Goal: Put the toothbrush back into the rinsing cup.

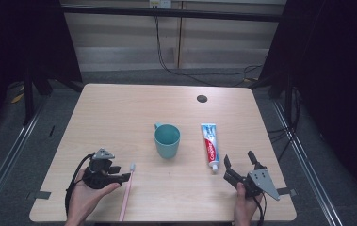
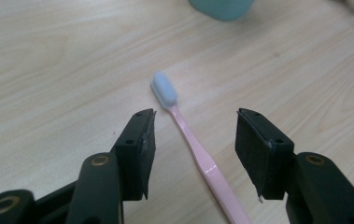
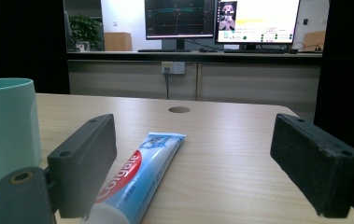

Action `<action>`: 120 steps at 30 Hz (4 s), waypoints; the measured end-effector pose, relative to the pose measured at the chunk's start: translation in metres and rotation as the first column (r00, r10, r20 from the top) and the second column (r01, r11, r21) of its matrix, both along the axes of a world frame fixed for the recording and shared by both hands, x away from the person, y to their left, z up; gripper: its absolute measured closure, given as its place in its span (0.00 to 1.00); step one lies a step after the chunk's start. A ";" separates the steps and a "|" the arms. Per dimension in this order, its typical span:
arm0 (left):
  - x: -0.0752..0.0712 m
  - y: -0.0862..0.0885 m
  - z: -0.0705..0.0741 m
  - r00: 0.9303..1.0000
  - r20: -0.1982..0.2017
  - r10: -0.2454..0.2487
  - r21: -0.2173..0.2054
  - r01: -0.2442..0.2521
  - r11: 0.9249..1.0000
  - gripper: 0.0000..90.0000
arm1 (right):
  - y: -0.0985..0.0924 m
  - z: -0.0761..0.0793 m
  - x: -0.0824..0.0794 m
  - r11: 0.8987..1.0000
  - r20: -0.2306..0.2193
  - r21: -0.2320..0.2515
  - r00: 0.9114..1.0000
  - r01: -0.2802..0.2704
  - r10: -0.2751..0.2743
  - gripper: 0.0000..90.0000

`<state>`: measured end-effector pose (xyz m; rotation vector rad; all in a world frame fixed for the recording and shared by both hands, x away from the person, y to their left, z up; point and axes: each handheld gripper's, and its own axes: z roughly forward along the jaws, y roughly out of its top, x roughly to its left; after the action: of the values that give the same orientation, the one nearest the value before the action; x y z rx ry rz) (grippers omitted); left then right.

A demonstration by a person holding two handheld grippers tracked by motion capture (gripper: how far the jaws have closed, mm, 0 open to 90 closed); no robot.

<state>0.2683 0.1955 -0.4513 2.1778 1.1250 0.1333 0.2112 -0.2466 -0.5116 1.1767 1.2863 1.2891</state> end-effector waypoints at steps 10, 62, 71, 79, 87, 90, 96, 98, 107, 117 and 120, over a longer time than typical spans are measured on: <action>0.007 -0.010 0.002 0.990 -0.142 0.024 0.063 -0.015 0.998 0.58 | 0.000 0.000 0.000 1.000 0.000 0.001 1.000 0.002 -0.002 0.15; 0.017 -0.049 -0.012 0.945 -0.284 -0.163 0.406 0.273 0.872 0.86 | 0.000 0.000 0.000 1.000 0.001 0.001 1.000 0.001 -0.001 0.15; 0.031 -0.047 -0.012 0.931 -0.351 -0.097 0.396 0.242 0.886 0.87 | 0.000 0.000 0.000 1.000 0.001 0.001 1.000 0.000 -0.001 0.15; 0.038 -0.043 -0.012 0.918 -0.395 -0.046 0.358 0.200 0.912 0.87 | 0.000 0.000 0.000 1.000 0.001 0.001 1.000 0.001 -0.001 0.15; 0.039 -0.033 -0.009 0.928 -0.374 -0.010 0.345 0.149 0.927 0.88 | 0.000 0.000 0.000 1.000 0.001 0.001 1.000 0.001 -0.001 0.15; 0.038 -0.031 -0.006 0.930 -0.368 -0.014 0.333 0.146 0.931 0.88 | 0.000 0.000 0.000 1.000 0.001 0.001 1.000 0.001 -0.001 0.16; 0.037 -0.024 0.002 0.941 -0.338 -0.018 0.288 0.121 0.950 0.88 | 0.000 0.000 0.000 1.000 0.001 0.001 1.000 0.001 -0.001 0.16; 0.036 -0.023 0.005 0.945 -0.326 -0.023 0.260 0.112 0.959 0.87 | 0.000 0.000 0.000 1.000 0.001 0.001 1.000 0.001 -0.001 0.16; 0.029 -0.013 0.014 0.971 -0.238 -0.020 0.117 0.049 0.992 0.88 | 0.000 0.000 0.000 1.000 0.000 0.001 1.000 0.001 -0.001 0.15; 0.028 0.000 0.019 0.989 -0.147 0.028 -0.016 -0.031 0.999 0.88 | 0.000 0.000 0.000 1.000 0.000 0.001 1.000 0.001 -0.001 0.16; 0.026 0.003 0.022 0.993 -0.102 0.053 -0.053 -0.059 0.997 0.88 | 0.000 0.000 0.000 1.000 0.001 0.001 1.000 0.001 -0.001 0.16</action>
<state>0.2942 0.1982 -0.4297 2.1242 1.2323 0.0168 0.2110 -0.2463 -0.5116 1.1772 1.2849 1.2894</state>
